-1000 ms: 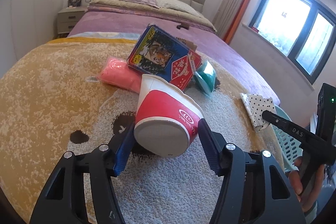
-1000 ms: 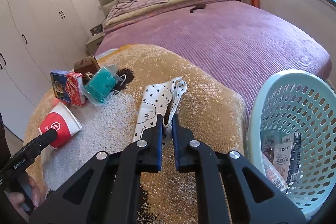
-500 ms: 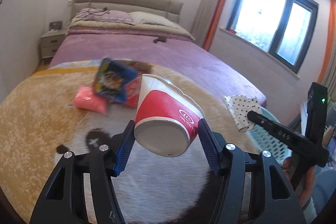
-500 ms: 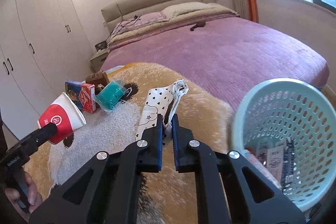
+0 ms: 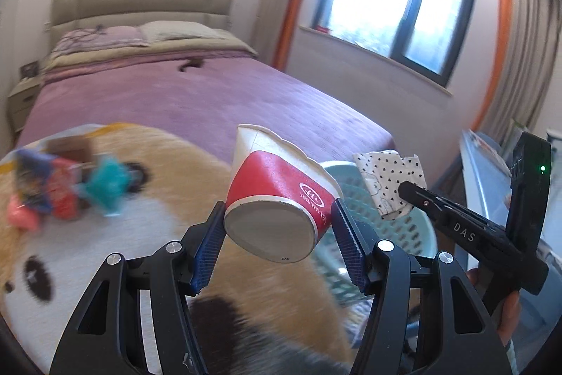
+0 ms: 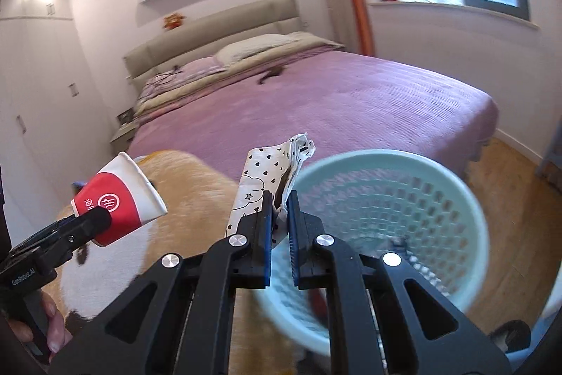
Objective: Collect trash
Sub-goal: 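Carry the cup and tissue pack over the blue basket and open both tools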
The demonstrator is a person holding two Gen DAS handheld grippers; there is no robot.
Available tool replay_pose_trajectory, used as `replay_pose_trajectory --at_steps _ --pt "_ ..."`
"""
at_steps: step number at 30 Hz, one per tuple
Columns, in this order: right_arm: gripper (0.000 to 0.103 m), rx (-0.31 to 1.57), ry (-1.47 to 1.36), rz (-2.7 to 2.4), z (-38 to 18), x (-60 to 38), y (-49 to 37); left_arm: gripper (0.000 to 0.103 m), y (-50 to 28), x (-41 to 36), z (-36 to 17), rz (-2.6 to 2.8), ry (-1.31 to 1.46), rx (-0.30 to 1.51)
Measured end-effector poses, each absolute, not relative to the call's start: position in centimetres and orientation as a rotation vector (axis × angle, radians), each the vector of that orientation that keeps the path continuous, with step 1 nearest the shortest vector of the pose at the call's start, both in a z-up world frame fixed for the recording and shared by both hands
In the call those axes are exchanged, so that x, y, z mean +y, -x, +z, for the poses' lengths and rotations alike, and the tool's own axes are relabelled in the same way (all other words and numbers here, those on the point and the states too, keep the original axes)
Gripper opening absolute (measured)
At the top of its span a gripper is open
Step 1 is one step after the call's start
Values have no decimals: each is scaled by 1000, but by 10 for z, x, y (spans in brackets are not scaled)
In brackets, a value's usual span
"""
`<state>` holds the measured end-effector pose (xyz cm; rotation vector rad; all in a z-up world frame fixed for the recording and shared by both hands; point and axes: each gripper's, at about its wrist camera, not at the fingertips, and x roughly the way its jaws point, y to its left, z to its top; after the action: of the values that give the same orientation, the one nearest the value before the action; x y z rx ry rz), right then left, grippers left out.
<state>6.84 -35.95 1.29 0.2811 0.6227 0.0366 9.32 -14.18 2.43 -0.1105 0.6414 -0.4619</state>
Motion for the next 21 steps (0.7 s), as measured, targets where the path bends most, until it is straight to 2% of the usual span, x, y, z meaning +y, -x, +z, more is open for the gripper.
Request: replay_pose_trajectory --at_steps 9,19,20,21 --pt "7 719 -361 -97 -22 -424 -74 58 -124 -225 -5 -570 46 731" --pt "7 812 -404 -128 -49 -439 -85 59 -141 -254 -33 -559 -7 821" --pt "7 821 -410 -124 -51 -440 -87 60 -141 -255 -34 -560 -7 824" --pt "7 834 -421 -114 -54 -440 -88 66 -141 -254 -35 -563 -7 830"
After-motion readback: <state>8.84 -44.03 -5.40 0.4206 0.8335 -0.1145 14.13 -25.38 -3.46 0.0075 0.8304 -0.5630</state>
